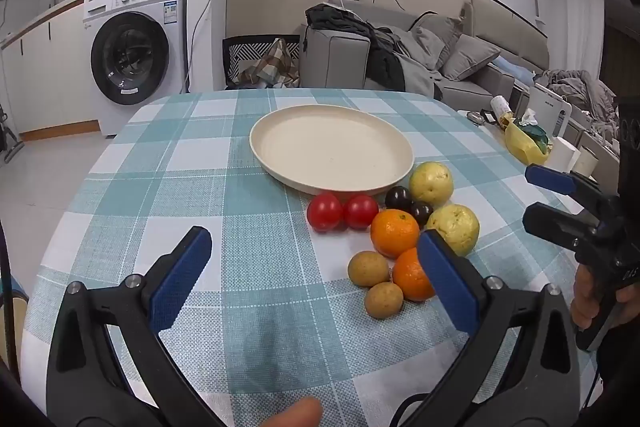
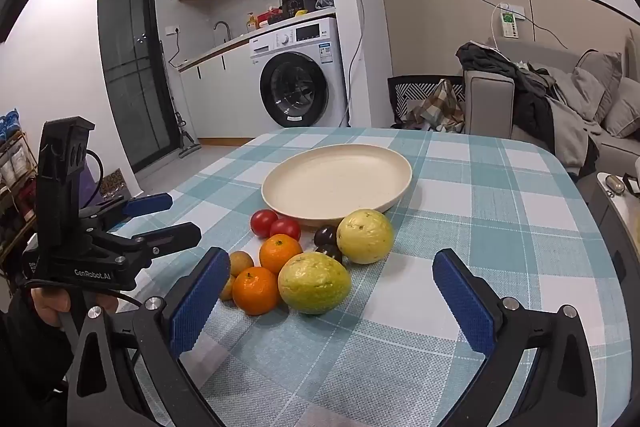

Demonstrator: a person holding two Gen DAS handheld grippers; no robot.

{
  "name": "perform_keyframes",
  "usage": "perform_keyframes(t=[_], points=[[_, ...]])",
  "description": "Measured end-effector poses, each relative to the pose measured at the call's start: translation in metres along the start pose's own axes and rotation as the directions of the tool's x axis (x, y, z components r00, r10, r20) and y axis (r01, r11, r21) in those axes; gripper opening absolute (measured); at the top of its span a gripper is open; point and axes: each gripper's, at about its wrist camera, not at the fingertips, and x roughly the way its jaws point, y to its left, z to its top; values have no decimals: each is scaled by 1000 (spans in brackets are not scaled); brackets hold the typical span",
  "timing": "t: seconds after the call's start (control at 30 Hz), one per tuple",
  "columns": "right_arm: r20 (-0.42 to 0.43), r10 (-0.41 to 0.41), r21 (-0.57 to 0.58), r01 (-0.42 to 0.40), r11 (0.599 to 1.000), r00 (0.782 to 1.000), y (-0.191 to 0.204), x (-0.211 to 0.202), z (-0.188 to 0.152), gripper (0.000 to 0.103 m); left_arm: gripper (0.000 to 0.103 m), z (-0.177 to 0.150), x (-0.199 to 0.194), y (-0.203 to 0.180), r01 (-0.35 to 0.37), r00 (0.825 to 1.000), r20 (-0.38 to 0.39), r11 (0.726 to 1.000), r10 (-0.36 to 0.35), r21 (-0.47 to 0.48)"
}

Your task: Organize fruits

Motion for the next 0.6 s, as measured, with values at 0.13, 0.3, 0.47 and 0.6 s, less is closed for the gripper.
perform_keyframes(t=[0.13,0.3,0.47,0.6], points=[[-19,-5,-1,5,1000,1000,0,3,1,103,102,0,2,-2,-4,1000,1,1000,4,3],[-7,-3,2,3,1000,1000,1,1,0,103,102,-3,5,-6,-3,1000,-2,1000,3,-2],[-14,-5,5,5,1000,1000,-1,4,1,103,102,-5,8,-6,-4,1000,2,1000,4,-4],[-13,-6,-4,6,1000,1000,1,3,0,103,102,-4,7,-3,-1,1000,1,1000,1,-7]])
